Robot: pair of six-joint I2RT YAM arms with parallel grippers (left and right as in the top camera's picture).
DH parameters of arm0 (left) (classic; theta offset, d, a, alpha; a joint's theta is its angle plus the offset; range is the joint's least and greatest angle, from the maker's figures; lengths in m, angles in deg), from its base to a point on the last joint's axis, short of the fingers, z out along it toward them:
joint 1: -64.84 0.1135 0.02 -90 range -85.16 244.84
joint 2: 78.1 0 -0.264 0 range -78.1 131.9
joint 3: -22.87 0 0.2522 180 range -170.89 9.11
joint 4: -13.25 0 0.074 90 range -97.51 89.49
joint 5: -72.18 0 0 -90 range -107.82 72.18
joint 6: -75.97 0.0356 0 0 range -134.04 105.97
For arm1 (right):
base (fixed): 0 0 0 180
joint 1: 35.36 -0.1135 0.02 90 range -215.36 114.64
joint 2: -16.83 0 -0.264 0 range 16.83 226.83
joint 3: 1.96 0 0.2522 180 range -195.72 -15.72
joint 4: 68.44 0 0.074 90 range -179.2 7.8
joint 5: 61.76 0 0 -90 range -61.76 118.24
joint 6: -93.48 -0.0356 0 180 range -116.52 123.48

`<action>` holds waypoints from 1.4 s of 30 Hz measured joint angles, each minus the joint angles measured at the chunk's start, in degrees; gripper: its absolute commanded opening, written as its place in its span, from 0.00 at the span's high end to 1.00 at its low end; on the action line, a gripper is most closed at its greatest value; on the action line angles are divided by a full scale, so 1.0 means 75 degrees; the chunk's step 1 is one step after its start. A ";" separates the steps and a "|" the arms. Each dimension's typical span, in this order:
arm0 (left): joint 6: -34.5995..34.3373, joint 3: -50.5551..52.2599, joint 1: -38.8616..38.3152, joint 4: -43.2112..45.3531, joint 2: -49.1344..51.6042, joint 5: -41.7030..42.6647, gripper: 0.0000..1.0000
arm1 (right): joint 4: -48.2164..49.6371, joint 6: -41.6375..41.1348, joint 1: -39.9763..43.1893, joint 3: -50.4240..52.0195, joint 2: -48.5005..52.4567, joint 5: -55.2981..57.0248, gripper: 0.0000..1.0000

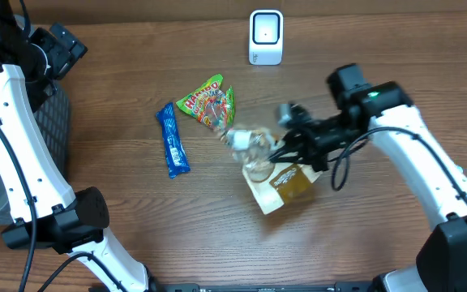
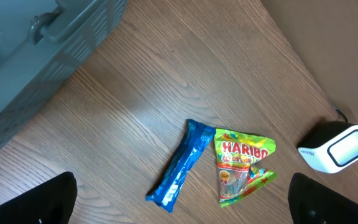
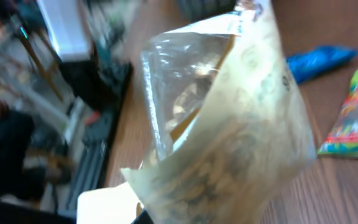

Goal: Scan the item barcode

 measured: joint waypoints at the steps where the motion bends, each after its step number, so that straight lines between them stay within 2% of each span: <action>1: 0.0000 0.0000 0.0000 0.0000 0.0000 0.0000 0.00 | -0.0204 0.0236 0.0184 0.0000 0.0000 -0.0259 0.96; 3: 0.0000 0.0000 0.0000 0.0000 0.0000 0.0000 0.00 | -0.0749 0.1119 0.0851 0.0000 0.0000 -0.1166 0.96; 5: 0.0000 0.0000 0.0000 0.0000 0.0000 0.0000 0.00 | -0.0924 0.1486 0.1148 0.0000 0.0000 -0.1574 0.96; 11: 0.0000 0.0000 0.0000 0.0000 -0.0003 0.0000 0.00 | -0.0953 0.2025 0.1880 0.0000 0.0000 -0.2530 0.96; 13: 0.0000 0.0000 0.0000 0.0000 0.0000 0.0000 0.00 | -0.0950 0.2081 0.1990 -0.0052 0.0000 -0.2722 0.88; 17: 0.0000 0.0000 0.0000 0.0000 0.0000 0.0000 0.00 | -0.0662 0.2113 0.2052 -0.0274 0.0000 -0.2838 0.85; 18: 0.0000 0.0000 0.0000 0.0000 0.0000 0.0000 0.00 | -0.0548 0.2110 0.2060 -0.0326 0.0000 -0.2876 0.80; 19: 0.0000 0.0000 0.0000 0.0000 0.0000 0.0000 0.00 | -0.0446 0.2069 0.2060 -0.0335 0.0000 -0.2908 0.70; 24: 0.0000 0.0000 0.0000 0.0000 0.0000 0.0000 0.00 | -0.0227 0.1865 0.2060 -0.0344 0.0000 -0.2917 0.76; 28: 0.0000 0.0000 0.0000 -0.0003 0.0000 0.0003 0.00 | 0.0268 0.1122 0.2060 -0.0356 0.0000 -0.2725 0.81; 35: 0.0000 0.0000 0.0000 -0.0003 0.0000 -0.0003 0.00 | 0.1341 -0.1011 0.2057 -0.0367 0.0000 -0.1816 0.80; 37: 0.0000 0.0000 0.0000 -0.0006 0.0000 0.0000 0.00 | 0.1923 -0.2090 0.2008 -0.0379 -0.0003 -0.1306 0.87; 38: 0.0000 0.0000 0.0000 0.0003 0.0000 0.0003 0.00 | 0.2454 -0.3066 0.1938 -0.0382 0.0000 -0.0836 0.89; 40: 0.0000 0.0000 0.0000 0.0000 0.0000 0.0003 0.00 | 0.3040 -0.4447 0.1705 -0.0391 0.0000 -0.0006 0.89; 42: 0.0000 0.0000 0.0000 -0.0003 0.0000 0.0003 0.00 | 0.3491 -0.6452 0.1198 -0.0408 0.0000 0.1603 0.89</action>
